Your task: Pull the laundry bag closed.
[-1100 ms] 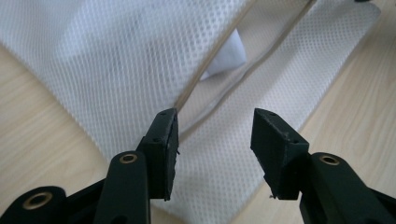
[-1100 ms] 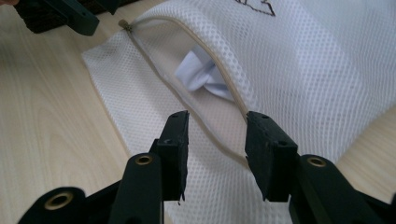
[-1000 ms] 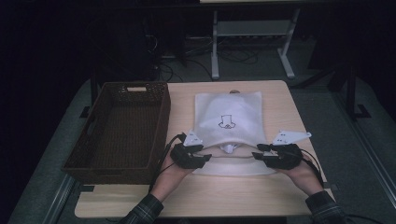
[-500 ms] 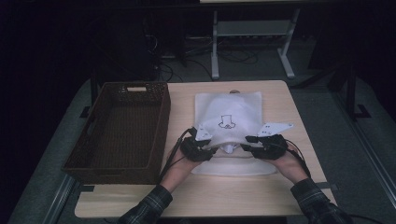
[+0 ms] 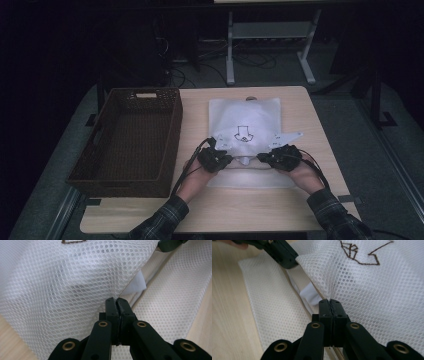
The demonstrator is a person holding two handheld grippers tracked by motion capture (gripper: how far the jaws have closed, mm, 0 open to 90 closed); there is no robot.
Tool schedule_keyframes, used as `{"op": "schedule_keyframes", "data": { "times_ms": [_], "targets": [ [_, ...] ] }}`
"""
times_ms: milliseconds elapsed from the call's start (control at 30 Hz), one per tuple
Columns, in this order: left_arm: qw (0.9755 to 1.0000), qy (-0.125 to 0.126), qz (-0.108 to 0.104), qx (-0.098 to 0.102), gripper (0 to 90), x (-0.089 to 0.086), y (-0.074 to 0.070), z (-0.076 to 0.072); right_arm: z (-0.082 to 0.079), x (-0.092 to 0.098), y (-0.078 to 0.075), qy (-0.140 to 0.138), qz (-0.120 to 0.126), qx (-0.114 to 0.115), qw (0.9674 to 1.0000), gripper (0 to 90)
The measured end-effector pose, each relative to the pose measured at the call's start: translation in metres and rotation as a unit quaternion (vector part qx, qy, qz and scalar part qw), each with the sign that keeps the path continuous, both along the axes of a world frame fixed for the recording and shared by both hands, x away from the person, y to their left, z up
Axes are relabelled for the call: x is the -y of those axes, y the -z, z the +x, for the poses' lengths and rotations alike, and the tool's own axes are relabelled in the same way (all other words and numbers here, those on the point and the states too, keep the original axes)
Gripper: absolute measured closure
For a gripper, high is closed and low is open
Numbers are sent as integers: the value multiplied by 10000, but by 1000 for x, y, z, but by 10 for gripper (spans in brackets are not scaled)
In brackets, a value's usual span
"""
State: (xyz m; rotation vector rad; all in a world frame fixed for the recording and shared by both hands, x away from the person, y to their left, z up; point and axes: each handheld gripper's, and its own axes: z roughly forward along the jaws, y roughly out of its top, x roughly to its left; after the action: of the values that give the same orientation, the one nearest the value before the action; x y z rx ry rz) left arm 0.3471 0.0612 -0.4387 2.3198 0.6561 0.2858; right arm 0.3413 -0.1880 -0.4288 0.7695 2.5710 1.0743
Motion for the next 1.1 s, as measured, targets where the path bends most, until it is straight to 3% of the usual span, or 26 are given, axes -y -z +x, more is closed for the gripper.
{"op": "schedule_keyframes", "data": {
  "times_ms": [100, 133, 233, 333, 433, 600, 733, 833, 933, 1100],
  "targets": [
    [9998, 110, 100, -108, 888, 1, 3, 0, -1, -1, 5, -38, -131, -126, 9998, 884],
    [9994, 204, 141, -246, 888, 1, 7, 1, 0, -1, 7, -78, -173, -183, 9997, 884],
    [9983, 315, 219, -428, 886, 2, 11, 1, 3, 0, 17, -194, -332, -523, 9979, 884],
    [9974, 414, 295, -511, 880, 4, 14, 0, 5, -2, 25, -243, -463, -658, 9965, 884],
    [9971, 419, 213, -602, 860, 3, 15, 1, 7, -2, 28, -229, -534, -668, 9961, 884],
    [9944, 505, -119, -921, 722, -2, 13, 4, 8, 0, 29, -149, -592, -616, 9962, 876],
    [9952, 528, -144, -808, 685, -2, 11, 1, 8, 1, 30, -132, -521, -657, 9964, 860],
    [9967, 400, 49, -710, 803, 1, 15, 1, 8, 2, 30, -123, -483, -674, 9965, 845],
    [9967, 309, -74, -753, 846, 0, 20, 3, 7, 2, 30, -129, -467, -670, 9966, 818],
    [9969, 356, -100, -688, 820, -1, 15, 0, 5, 2, 22, -162, -301, -690, 9970, 762]
  ]
}}
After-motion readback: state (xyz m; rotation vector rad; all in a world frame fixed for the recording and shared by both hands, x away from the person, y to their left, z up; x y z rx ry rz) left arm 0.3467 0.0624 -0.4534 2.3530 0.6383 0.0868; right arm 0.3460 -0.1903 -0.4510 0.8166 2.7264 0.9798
